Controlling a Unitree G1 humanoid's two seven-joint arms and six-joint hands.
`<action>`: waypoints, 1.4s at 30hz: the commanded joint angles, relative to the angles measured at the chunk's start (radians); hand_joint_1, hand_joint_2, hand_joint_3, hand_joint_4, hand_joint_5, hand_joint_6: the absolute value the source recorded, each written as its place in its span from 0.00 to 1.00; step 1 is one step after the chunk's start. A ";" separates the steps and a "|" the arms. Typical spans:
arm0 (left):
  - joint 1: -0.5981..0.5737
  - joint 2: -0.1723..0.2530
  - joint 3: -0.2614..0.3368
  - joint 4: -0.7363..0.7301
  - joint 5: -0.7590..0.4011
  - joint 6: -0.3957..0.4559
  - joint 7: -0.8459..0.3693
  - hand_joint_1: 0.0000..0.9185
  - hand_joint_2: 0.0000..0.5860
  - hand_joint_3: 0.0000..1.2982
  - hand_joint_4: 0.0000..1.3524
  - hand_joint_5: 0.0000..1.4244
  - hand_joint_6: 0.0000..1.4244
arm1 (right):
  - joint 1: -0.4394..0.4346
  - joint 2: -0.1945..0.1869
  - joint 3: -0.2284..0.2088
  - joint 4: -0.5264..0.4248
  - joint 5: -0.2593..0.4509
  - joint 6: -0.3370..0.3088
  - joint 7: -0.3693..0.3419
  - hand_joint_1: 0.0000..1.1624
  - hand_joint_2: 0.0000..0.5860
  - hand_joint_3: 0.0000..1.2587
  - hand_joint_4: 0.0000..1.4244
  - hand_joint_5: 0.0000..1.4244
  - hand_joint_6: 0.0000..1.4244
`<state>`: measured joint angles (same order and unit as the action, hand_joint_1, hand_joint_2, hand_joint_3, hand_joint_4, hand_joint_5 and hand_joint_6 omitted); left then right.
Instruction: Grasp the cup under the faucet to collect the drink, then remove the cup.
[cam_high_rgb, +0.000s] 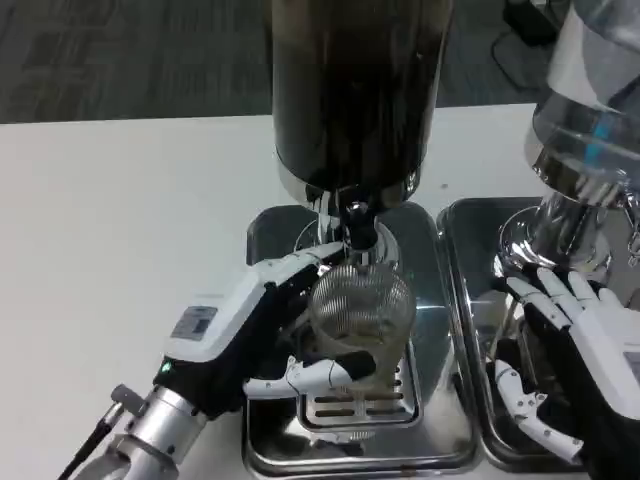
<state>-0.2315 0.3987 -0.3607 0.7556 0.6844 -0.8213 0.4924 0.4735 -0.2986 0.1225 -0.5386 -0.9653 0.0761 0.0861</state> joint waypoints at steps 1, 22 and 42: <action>0.031 0.022 0.025 -0.027 -0.031 0.010 -0.021 0.05 0.03 0.14 0.11 0.28 0.20 | -0.014 -0.025 -0.008 0.018 0.016 -0.011 0.001 0.24 0.95 0.12 0.03 0.00 0.00; 0.295 0.045 0.288 -0.259 -0.213 0.063 -0.041 0.00 0.18 0.14 0.09 0.24 0.15 | -0.063 -0.149 -0.021 0.085 0.021 -0.088 -0.042 0.24 0.95 0.11 0.03 0.00 0.00; 0.369 0.081 0.417 -0.497 -0.750 0.197 -0.599 0.00 0.31 0.00 0.00 0.00 0.00 | -0.030 -0.171 -0.013 0.100 -0.002 -0.139 -0.050 0.04 0.96 0.00 0.00 0.00 0.00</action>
<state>0.1244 0.4675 0.0301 0.3230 0.0273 -0.6469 -0.0284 0.4441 -0.4676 0.1067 -0.4383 -0.9744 -0.0607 0.0278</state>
